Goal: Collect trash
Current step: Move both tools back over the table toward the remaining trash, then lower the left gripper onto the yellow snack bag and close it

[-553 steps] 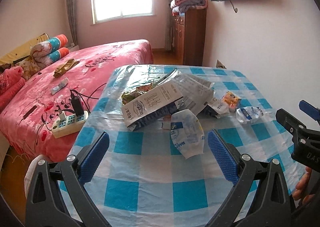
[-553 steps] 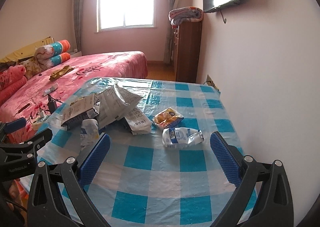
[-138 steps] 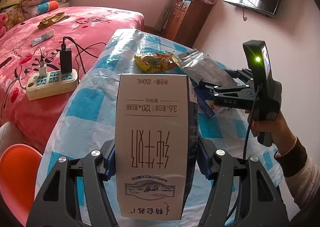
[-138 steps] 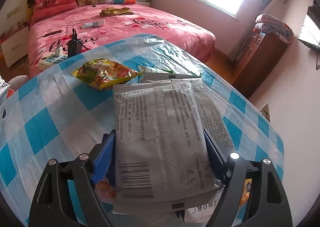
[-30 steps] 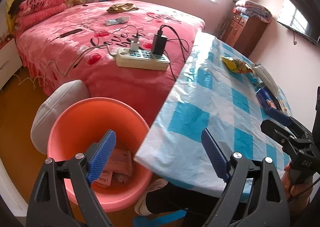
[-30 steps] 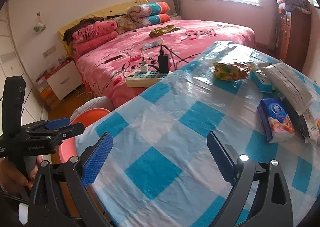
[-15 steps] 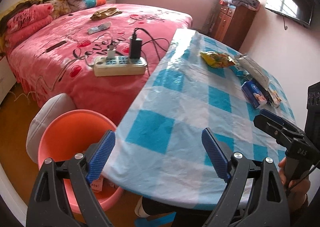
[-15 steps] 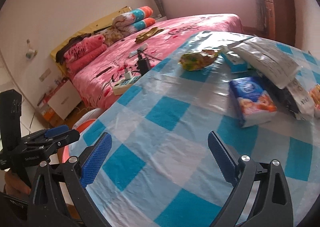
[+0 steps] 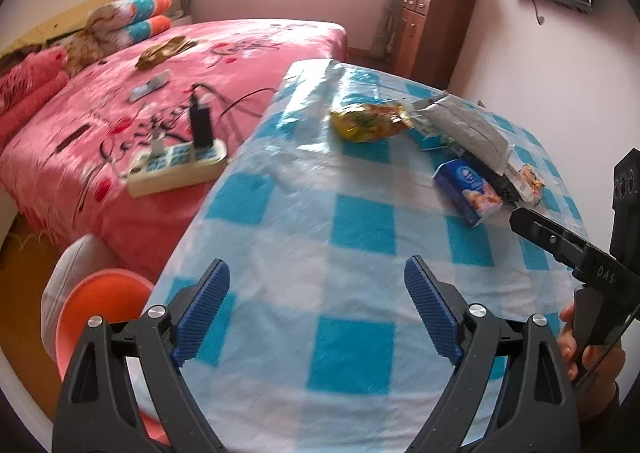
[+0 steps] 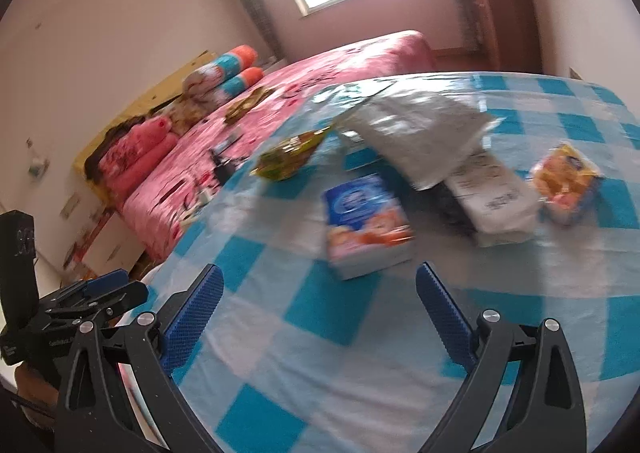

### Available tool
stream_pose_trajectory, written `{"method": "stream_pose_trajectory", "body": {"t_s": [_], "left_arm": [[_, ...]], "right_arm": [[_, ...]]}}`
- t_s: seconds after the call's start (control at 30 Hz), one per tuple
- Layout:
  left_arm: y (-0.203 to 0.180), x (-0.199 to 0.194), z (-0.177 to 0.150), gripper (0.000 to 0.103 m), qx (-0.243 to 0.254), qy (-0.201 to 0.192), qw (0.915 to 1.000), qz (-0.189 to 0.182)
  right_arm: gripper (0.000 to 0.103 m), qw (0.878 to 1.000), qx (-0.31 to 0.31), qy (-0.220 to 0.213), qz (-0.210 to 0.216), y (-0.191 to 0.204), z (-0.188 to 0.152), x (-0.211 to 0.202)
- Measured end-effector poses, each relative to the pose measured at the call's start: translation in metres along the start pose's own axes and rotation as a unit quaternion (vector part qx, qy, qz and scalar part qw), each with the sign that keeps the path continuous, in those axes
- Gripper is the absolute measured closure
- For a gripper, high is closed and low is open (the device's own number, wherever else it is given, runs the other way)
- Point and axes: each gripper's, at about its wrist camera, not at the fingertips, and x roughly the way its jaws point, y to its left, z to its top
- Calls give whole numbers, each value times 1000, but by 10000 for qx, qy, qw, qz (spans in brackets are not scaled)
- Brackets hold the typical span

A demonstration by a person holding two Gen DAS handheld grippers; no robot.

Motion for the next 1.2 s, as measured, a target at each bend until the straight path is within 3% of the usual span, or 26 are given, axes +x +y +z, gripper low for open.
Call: {"method": "stream_pose_trajectory", "body": {"t_s": [0.3, 0.47, 0.7, 0.87, 1.2], "left_arm": [[-49, 27, 47, 13, 356, -225, 9991, -34], [-74, 43, 81, 13, 487, -357, 9981, -76], [-103, 76, 135, 13, 287, -287, 9985, -362], [-119, 117, 169, 13, -28, -24, 9987, -507], [-124, 200, 214, 13, -605, 732, 9955, 37]], "right_arm": [[7, 9974, 75, -247, -671, -39, 9, -12], [7, 9956, 251, -328, -837, -59, 13, -18], [7, 9927, 289, -397, -1105, -75, 14, -18], [7, 9918, 368, -409, -1153, -84, 15, -19], [7, 9912, 528, -374, -1152, -99, 17, -19]]}}
